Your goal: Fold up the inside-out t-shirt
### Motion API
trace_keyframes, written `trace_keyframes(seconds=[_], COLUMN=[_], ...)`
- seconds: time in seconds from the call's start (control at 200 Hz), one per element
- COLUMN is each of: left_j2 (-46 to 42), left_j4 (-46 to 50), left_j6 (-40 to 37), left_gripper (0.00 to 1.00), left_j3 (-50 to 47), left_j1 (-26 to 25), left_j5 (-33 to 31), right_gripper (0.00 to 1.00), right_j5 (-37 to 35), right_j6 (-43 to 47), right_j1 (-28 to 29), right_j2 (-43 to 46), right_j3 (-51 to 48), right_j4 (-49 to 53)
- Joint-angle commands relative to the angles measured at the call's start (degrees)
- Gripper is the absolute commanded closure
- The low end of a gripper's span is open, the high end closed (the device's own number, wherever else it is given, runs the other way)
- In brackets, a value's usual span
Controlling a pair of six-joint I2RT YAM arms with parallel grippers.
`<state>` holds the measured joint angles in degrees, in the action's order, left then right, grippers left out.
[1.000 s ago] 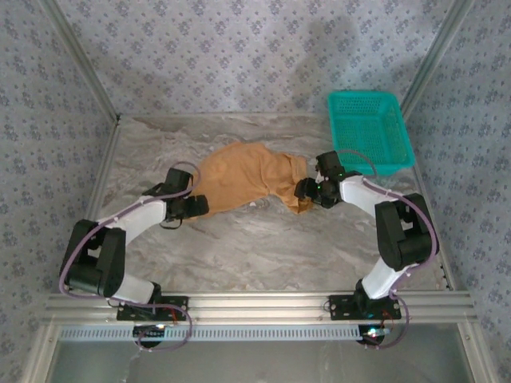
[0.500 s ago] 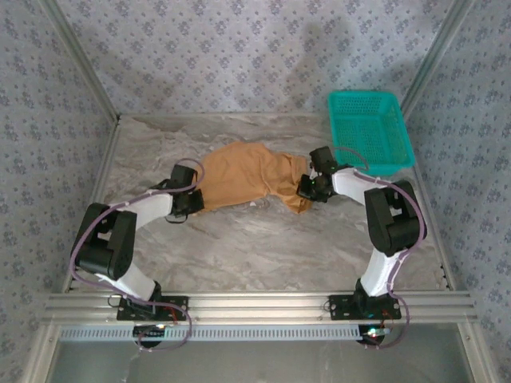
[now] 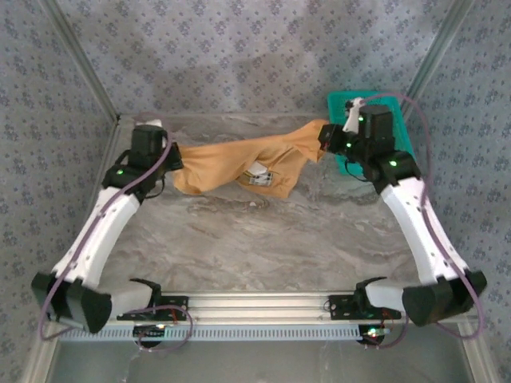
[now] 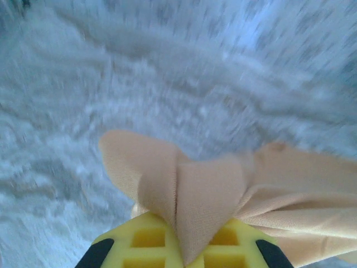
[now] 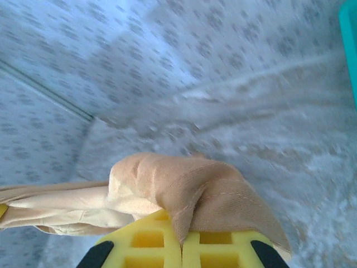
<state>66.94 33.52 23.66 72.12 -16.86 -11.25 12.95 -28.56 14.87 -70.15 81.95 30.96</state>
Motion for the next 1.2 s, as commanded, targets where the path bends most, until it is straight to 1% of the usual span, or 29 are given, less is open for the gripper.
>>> trace_keyframes(seconds=[0.0,0.13,0.215,0.305,0.405,0.525,0.625,0.675,0.73,0.78,0.8,0.844,0.864,0.889,0.894,0.899,0.914,0.944,0.959,0.994,1.019,1.059,1.124,1.169,1.194], left_j2=[-6.7,-13.0,-14.9,-14.6,-11.7,-4.1,7.0,13.8,21.2,27.8,30.3,35.5,37.4,39.3,39.6,39.9,40.7,41.5,41.7,41.2,40.3,38.0,32.5,28.1,25.6], left_j4=[4.4,3.2,2.7,2.5,2.2,-0.2,-1.2,-0.8,0.2,1.9,2.7,5.0,6.5,7.8,8.0,8.2,8.7,9.3,9.4,9.6,9.5,8.7,6.7,5.8,3.4], left_j6=[-3.6,-5.0,-5.2,-5.5,-6.1,-6.2,-5.2,-4.6,-4.2,-4.3,-4.4,-4.6,-4.6,-4.9,-4.9,-4.9,-4.9,-4.9,-4.8,-4.4,-4.0,-3.5,-2.0,-0.3,0.5], left_gripper=[1.0,1.0,1.0,1.0,1.0,1.0,1.0,1.0,1.0,1.0,0.93,0.61,0.51,0.41,0.39,0.37,0.31,0.23,0.21,0.17,0.16,0.15,0.18,0.2,0.22], left_j3=[5.3,9.5,11.3,12.5,12.1,9.1,8.7,10.0,12.8,16.4,18.0,21.9,23.3,24.7,24.9,25.1,25.5,25.8,25.7,24.5,23.1,20.0,12.3,6.4,3.0], left_j1=[0.3,0.3,0.3,0.3,0.4,0.7,3.2,4.9,6.7,7.8,8.1,8.7,8.9,9.0,9.0,9.0,9.0,9.0,9.0,9.0,9.0,8.7,7.9,7.1,6.8], left_j5=[-1.6,1.2,3.3,4.9,6.4,8.0,10.2,10.5,10.5,9.4,8.8,7.6,7.1,6.6,6.4,6.3,5.8,5.5,5.3,5.0,5.1,5.1,5.4,6.8,8.0], right_gripper=[1.0,1.0,1.0,1.0,1.0,1.0,1.0,1.0,1.0,1.0,1.0,0.92,0.89,0.82,0.79,0.74,0.68,0.62,0.59,0.5,0.44,0.37,0.32,0.31,0.31], right_j5=[2.4,2.9,3.3,3.7,3.5,0.2,-2.1,-3.1,-2.8,-1.7,-1.6,-1.2,-0.9,-0.8,-0.8,-0.8,-0.7,-0.5,-0.5,-0.9,-0.8,-0.4,0.1,0.5,0.8], right_j6=[2.1,1.3,0.8,-0.2,-1.3,-1.3,-1.2,-1.3,-1.7,-2.2,-2.4,-3.2,-3.3,-3.3,-3.3,-3.3,-3.3,-2.9,-2.8,-3.0,-3.2,-3.4,-3.1,-3.0,-3.0], right_j1=[-0.8,-1.0,-1.2,-1.3,-1.3,-1.6,-2.0,-2.2,-2.5,-2.8,-3.0,-3.2,-3.3,-3.6,-3.5,-3.5,-3.6,-3.6,-3.6,-3.6,-3.5,-3.4,-2.8,-2.2,-1.8], right_j2=[3.9,9.5,11.4,11.7,10.2,4.5,-3.5,-8.6,-15.3,-22.1,-24.9,-31.2,-33.5,-36.9,-37.2,-37.9,-39.3,-42.0,-42.8,-43.6,-43.3,-42.3,-39.7,-37.3,-35.9], right_j3=[5.2,10.0,12.2,13.1,11.8,10.7,10.5,10.9,12.7,15.5,16.9,20.7,22.7,25.1,25.5,26.0,27.3,29.3,29.8,29.5,28.3,25.6,21.1,16.7,13.9], right_j4=[8.5,10.7,11.4,11.5,10.0,9.1,7.4,6.3,6.6,7.6,8.3,10.0,10.9,12.1,12.4,12.6,13.2,13.9,14.0,12.9,11.5,9.5,8.7,8.1,7.6])
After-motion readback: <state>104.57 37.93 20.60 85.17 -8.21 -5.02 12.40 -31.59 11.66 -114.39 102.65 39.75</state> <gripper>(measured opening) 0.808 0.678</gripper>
